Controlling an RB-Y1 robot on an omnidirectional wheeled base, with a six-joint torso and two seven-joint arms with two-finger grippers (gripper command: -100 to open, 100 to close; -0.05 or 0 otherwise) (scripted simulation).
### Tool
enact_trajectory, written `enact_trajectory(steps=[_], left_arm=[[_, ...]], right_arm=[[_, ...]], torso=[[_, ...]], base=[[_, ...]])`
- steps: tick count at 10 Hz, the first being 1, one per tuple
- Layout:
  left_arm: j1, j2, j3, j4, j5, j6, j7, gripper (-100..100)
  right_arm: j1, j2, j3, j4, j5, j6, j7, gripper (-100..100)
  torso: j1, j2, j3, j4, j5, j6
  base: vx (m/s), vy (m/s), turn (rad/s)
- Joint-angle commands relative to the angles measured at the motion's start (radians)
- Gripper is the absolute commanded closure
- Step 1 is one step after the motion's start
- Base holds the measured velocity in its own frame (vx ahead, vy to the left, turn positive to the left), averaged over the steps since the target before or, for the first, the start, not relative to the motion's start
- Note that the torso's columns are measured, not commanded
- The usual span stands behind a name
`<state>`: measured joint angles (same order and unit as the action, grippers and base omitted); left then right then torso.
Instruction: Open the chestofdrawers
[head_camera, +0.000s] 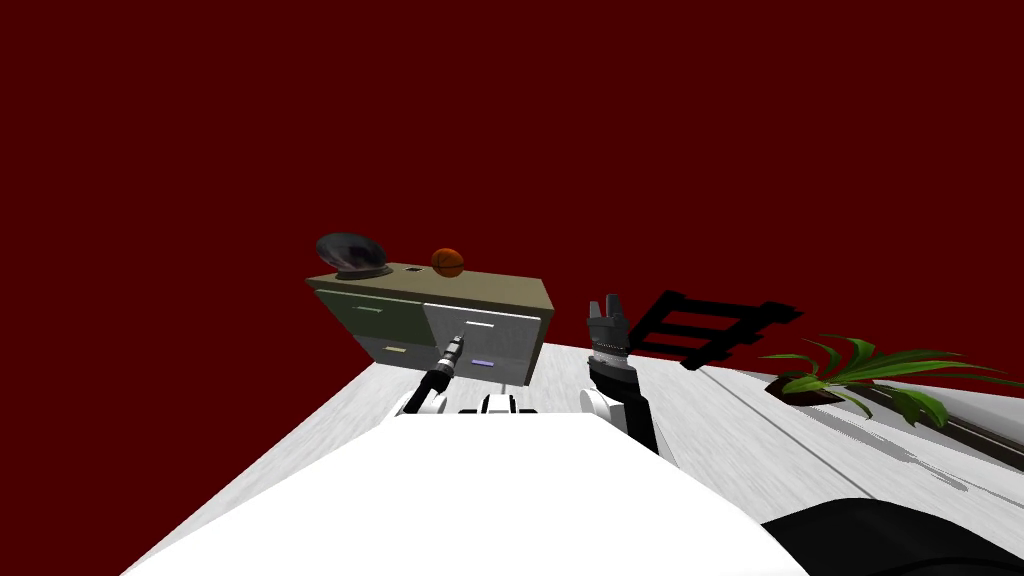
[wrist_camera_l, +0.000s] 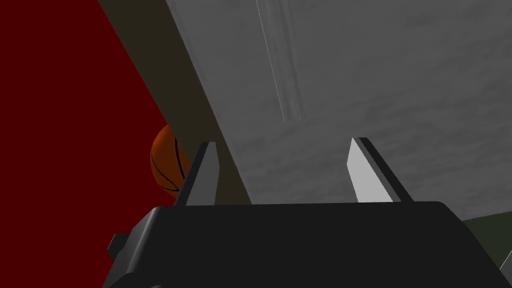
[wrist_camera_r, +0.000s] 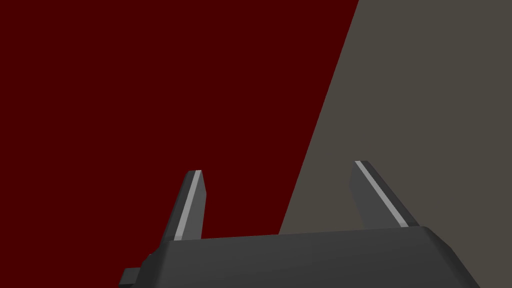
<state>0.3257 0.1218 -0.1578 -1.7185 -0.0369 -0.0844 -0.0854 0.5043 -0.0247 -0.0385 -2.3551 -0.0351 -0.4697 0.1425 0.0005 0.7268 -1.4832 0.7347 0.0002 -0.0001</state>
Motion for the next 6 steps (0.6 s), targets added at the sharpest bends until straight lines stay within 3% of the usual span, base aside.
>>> enact_trajectory(steps=[1, 4, 5, 6], left_arm=[[-0.013, -0.001, 0.006, 0.011, 0.0, 0.004, 0.0, -100], [-0.017, -0.002, 0.008, 0.014, 0.0, 0.005, 0.0, -100], [-0.017, -0.001, 0.008, 0.014, 0.0, 0.005, 0.0, 100], [-0.001, 0.004, 0.001, -0.004, 0.001, 0.009, 0.001, 100]], right_arm=[[0.0, 0.0, 0.0, 0.0, 0.0, 0.0, 0.0, 0], [0.0, 0.0, 0.0, 0.0, 0.0, 0.0, 0.0, 0], [0.0, 0.0, 0.0, 0.0, 0.0, 0.0, 0.0, 0], [0.0, 0.0, 0.0, 0.0, 0.0, 0.0, 0.0, 0]], torso=[[0.0, 0.004, 0.002, 0.001, 0.0, 0.0], [-0.001, 0.018, 0.011, 0.005, 0.0, 0.0], [-0.002, 0.019, 0.012, 0.006, -0.001, 0.0], [-0.001, 0.016, 0.01, 0.005, 0.0, 0.0]], base=[[0.176, 0.027, -0.018], [0.089, 0.012, -0.007], [0.01, 0.001, 0.0], [-0.104, 0.01, 0.028]])
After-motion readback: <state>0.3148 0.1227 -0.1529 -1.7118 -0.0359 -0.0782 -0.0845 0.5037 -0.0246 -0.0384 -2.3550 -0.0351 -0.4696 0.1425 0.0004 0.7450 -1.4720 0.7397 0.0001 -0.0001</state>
